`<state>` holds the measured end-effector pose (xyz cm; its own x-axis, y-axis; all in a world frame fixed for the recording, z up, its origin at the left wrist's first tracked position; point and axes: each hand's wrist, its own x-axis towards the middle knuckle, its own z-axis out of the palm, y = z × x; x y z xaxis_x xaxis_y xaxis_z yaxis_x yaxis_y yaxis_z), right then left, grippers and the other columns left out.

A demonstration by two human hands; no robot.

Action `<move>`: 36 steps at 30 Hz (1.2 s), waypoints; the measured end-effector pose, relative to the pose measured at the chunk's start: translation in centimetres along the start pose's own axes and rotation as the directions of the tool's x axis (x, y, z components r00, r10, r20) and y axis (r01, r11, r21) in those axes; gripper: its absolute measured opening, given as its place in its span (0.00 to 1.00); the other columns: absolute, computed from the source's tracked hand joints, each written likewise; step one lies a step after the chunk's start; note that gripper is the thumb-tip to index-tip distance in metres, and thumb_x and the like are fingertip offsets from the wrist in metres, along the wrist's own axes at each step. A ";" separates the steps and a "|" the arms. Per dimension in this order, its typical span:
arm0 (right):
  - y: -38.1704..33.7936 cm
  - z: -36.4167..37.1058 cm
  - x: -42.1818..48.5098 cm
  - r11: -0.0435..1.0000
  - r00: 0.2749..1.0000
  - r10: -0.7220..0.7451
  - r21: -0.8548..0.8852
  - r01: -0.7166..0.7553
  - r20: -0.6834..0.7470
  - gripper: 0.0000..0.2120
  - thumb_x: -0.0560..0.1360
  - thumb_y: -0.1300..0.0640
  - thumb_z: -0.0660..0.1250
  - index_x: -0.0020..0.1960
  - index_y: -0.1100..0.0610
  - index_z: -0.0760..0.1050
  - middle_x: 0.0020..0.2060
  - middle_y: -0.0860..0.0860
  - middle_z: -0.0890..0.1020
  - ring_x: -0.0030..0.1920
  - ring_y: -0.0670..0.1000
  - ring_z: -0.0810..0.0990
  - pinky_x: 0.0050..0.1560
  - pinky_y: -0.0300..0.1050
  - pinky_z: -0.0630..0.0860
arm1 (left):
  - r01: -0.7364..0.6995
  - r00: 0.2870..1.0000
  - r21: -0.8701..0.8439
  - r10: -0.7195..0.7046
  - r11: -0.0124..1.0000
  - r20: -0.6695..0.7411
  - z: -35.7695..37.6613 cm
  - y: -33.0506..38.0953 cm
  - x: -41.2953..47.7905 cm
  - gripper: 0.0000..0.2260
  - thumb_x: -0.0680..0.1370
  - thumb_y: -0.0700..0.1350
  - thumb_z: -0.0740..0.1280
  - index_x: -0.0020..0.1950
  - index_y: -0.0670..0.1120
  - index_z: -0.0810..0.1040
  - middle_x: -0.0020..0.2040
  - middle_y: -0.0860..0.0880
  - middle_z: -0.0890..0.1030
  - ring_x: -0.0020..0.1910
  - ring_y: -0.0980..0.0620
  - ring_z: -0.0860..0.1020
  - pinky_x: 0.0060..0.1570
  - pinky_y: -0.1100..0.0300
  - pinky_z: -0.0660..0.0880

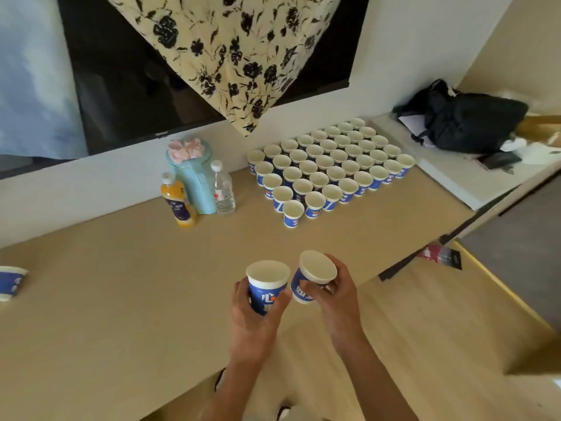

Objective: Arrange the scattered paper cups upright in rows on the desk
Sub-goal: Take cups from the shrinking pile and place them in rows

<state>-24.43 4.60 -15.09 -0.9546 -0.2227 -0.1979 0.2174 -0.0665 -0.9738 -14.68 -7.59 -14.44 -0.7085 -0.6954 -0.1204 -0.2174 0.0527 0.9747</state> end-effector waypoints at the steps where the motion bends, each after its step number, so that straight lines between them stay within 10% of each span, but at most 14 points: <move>1: 0.0 -1.0 0.1 1.000 1.000 0.001 0.002 -0.001 -0.004 0.31 0.66 0.74 0.77 0.63 0.54 0.76 0.57 0.51 0.84 0.53 0.45 0.83 0.50 0.39 0.80 | 0.008 1.000 0.004 -0.008 1.000 0.014 0.8 0.0 -0.2 0.27 0.64 0.65 0.75 0.58 0.57 0.76 0.51 0.51 0.82 0.47 0.52 0.82 0.46 0.54 0.80; 10: 0.6 -6.1 5.2 0.998 0.998 0.057 -0.021 -0.057 0.004 0.27 0.68 0.73 0.76 0.63 0.53 0.77 0.55 0.48 0.85 0.56 0.47 0.84 0.50 0.40 0.80 | 0.049 0.998 0.061 -0.051 0.997 0.027 6.2 0.1 2.5 0.19 0.70 0.52 0.79 0.58 0.54 0.77 0.49 0.50 0.84 0.45 0.53 0.84 0.42 0.59 0.78; 15: 1.5 -7.6 10.9 0.990 0.994 0.102 -0.101 -0.097 0.048 0.28 0.66 0.74 0.78 0.60 0.53 0.77 0.55 0.50 0.84 0.55 0.49 0.83 0.48 0.41 0.80 | 0.119 0.992 -0.019 -0.120 0.993 -0.047 9.7 -0.8 7.0 0.24 0.63 0.63 0.75 0.56 0.56 0.78 0.49 0.52 0.84 0.45 0.53 0.83 0.45 0.55 0.80; 20: 0.5 -9.4 15.8 0.970 0.987 0.143 -0.208 -0.125 0.078 0.31 0.59 0.60 0.80 0.60 0.52 0.75 0.55 0.49 0.83 0.55 0.49 0.83 0.47 0.41 0.80 | 0.149 0.984 -0.072 -0.155 0.986 -0.088 12.9 0.4 11.9 0.18 0.69 0.53 0.79 0.55 0.55 0.78 0.49 0.50 0.84 0.43 0.56 0.82 0.43 0.58 0.77; 27: 1.4 -8.8 22.1 0.941 0.961 0.177 -0.324 -0.101 0.214 0.29 0.63 0.65 0.81 0.60 0.51 0.76 0.55 0.47 0.83 0.56 0.48 0.82 0.46 0.36 0.79 | 0.154 0.967 -0.055 -0.162 0.987 -0.197 14.9 1.8 15.5 0.22 0.65 0.62 0.75 0.56 0.57 0.78 0.49 0.54 0.84 0.46 0.52 0.83 0.49 0.48 0.82; 36: 5.0 -7.6 27.3 0.905 0.870 0.258 -0.421 -0.064 0.421 0.25 0.67 0.68 0.78 0.59 0.50 0.78 0.50 0.45 0.84 0.50 0.45 0.83 0.45 0.38 0.80 | 0.224 0.869 -0.115 -0.252 0.968 -0.426 17.0 1.2 14.0 0.22 0.64 0.63 0.74 0.54 0.55 0.79 0.45 0.53 0.84 0.44 0.53 0.82 0.42 0.57 0.77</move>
<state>-50.97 5.53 -26.21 -0.6883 -0.6204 -0.3758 0.1723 0.3635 -0.9155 -36.31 -5.09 -18.15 -0.2748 -0.9229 -0.2698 -0.2924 -0.1871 0.9378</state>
